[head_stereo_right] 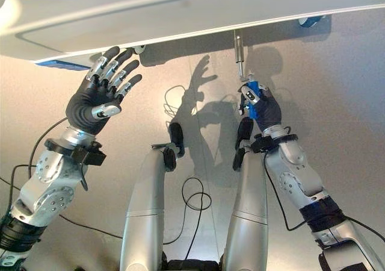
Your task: Raise the hospital bed
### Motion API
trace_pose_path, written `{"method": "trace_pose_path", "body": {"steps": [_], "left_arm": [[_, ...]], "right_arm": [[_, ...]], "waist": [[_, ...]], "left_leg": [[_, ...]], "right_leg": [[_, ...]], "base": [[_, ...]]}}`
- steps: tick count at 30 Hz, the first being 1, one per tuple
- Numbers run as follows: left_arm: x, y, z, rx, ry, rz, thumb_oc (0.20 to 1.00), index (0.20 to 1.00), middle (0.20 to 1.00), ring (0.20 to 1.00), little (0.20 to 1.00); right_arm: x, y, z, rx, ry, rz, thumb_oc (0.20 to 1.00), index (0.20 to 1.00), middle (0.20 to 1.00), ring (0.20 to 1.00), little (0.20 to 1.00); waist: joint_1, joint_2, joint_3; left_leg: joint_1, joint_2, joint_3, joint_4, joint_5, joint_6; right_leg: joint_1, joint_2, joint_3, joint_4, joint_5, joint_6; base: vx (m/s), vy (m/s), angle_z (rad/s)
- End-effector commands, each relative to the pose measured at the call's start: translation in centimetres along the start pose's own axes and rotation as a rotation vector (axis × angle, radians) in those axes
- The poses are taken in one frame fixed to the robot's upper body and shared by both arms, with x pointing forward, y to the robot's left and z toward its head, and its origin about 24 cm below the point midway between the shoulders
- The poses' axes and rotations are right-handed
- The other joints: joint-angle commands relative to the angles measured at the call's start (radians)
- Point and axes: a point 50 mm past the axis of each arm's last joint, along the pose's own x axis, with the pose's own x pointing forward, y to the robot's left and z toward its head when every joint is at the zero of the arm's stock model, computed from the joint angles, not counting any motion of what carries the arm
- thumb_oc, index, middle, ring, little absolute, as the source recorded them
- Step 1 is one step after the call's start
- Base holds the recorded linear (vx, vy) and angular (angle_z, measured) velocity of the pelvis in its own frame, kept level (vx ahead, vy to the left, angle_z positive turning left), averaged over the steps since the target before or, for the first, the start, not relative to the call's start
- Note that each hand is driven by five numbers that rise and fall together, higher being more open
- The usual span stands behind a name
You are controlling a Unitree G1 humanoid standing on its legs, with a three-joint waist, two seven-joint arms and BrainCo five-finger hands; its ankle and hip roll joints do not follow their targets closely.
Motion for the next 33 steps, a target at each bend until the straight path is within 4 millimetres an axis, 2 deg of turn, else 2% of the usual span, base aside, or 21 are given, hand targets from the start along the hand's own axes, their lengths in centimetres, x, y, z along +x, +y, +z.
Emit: {"method": "trace_pose_path", "body": {"steps": [1,4,8,12,14,16,23,24,26,29,33], "left_arm": [[0.1,-1.9,2.1,-0.022,-0.130,-0.073,1.000,1.000,1.000,1.000,1.000],[0.3,-2.3,1.8,-0.024,-0.124,-0.078,1.000,1.000,1.000,1.000,1.000],[0.5,-2.6,1.5,-0.033,-0.116,-0.087,1.000,1.000,1.000,1.000,1.000],[0.6,-2.8,1.3,-0.042,-0.116,-0.088,1.000,1.000,1.000,1.000,1.000],[0.8,-3.2,1.2,-0.053,-0.120,-0.093,1.000,1.000,1.000,1.000,1.000],[0.7,-3.3,1.3,-0.064,-0.125,-0.095,1.000,1.000,1.000,1.000,1.000],[0.8,-3.7,1.2,-0.083,-0.132,-0.108,1.000,1.000,1.000,1.000,1.000],[0.9,-3.9,1.2,-0.090,-0.130,-0.114,1.000,1.000,1.000,1.000,1.000],[0.9,-3.9,1.1,-0.096,-0.131,-0.114,1.000,1.000,1.000,1.000,1.000],[1.1,-4.2,1.2,-0.117,-0.142,-0.123,1.000,1.000,1.000,1.000,1.000],[1.2,-4.3,1.2,-0.136,-0.150,-0.127,1.000,1.000,1.000,1.000,1.000]], "right_arm": [[-0.4,7.1,6.1,0.023,-0.319,0.422,0.200,0.200,0.200,0.200,0.200],[0.1,8.9,5.7,0.044,-0.301,0.499,0.200,0.200,0.200,0.200,0.200],[0.7,10.2,4.9,0.048,-0.260,0.548,0.200,0.200,0.200,0.200,0.200],[0.9,10.6,4.5,0.030,-0.242,0.556,0.200,0.200,0.200,0.200,0.200],[1.7,11.1,3.1,-0.007,-0.189,0.548,0.200,0.200,0.200,0.200,0.200],[2.2,11.5,2.6,-0.049,-0.176,0.552,0.200,0.200,0.200,0.200,0.200],[3.6,11.7,0.8,-0.125,-0.112,0.519,0.200,0.200,0.200,0.200,0.200],[4.2,11.6,-0.3,-0.141,-0.067,0.498,0.200,0.200,0.200,0.200,0.200],[4.5,11.5,-0.7,-0.148,-0.053,0.486,0.200,0.200,0.200,0.200,0.200],[6.2,10.8,-2.4,-0.244,0.014,0.410,0.200,0.200,0.200,0.200,0.200],[7.2,10.5,-3.2,-0.303,0.049,0.383,0.200,0.200,0.200,0.200,0.200]], "waist": [[-0.015,-0.018,-0.032],[-0.004,-0.014,-0.032],[0.005,-0.013,-0.032],[0.009,-0.011,-0.032],[0.019,-0.004,-0.032],[0.024,0.000,-0.032],[0.042,0.014,-0.032],[0.049,0.018,-0.032],[0.053,0.020,-0.032],[0.070,0.033,-0.032],[0.079,0.042,-0.032]], "left_leg": [[-0.014,-0.026,-0.034,-0.174,0.225,-0.084],[-0.017,-0.028,-0.037,-0.173,0.229,-0.086],[-0.019,-0.028,-0.037,-0.163,0.229,-0.085],[-0.022,-0.029,-0.038,-0.160,0.229,-0.086],[-0.024,-0.032,-0.037,-0.157,0.229,-0.086],[-0.027,-0.034,-0.038,-0.152,0.228,-0.086],[-0.033,-0.041,-0.037,-0.142,0.227,-0.085],[-0.035,-0.043,-0.035,-0.141,0.228,-0.085],[-0.037,-0.044,-0.035,-0.139,0.227,-0.085],[-0.043,-0.047,-0.039,-0.135,0.226,-0.085],[-0.049,-0.049,-0.038,-0.131,0.225,-0.084]], "right_leg": [[0.032,0.020,-0.036,0.003,0.075,0.025],[0.037,0.016,-0.040,0.001,0.079,0.026],[0.039,0.014,-0.039,0.006,0.080,0.025],[0.039,0.011,-0.040,0.005,0.083,0.025],[0.040,0.007,-0.037,0.002,0.086,0.026],[0.039,0.006,-0.037,0.003,0.087,0.026],[0.039,0.001,-0.036,0.004,0.090,0.027],[0.042,0.000,-0.036,0.000,0.093,0.028],[0.042,0.000,-0.035,-0.002,0.094,0.028],[0.043,-0.001,-0.034,-0.009,0.097,0.029],[0.040,-0.002,-0.034,-0.009,0.097,0.029]], "base": [[0.00,0.000,0.00],[0.00,0.010,0.00],[0.00,0.017,0.01],[0.00,0.000,0.00],[0.00,0.037,0.02],[0.00,0.021,0.01],[0.00,0.032,0.01],[-0.01,0.030,0.01],[0.00,0.015,0.00],[0.00,0.021,-0.01],[0.00,0.031,0.00]]}}
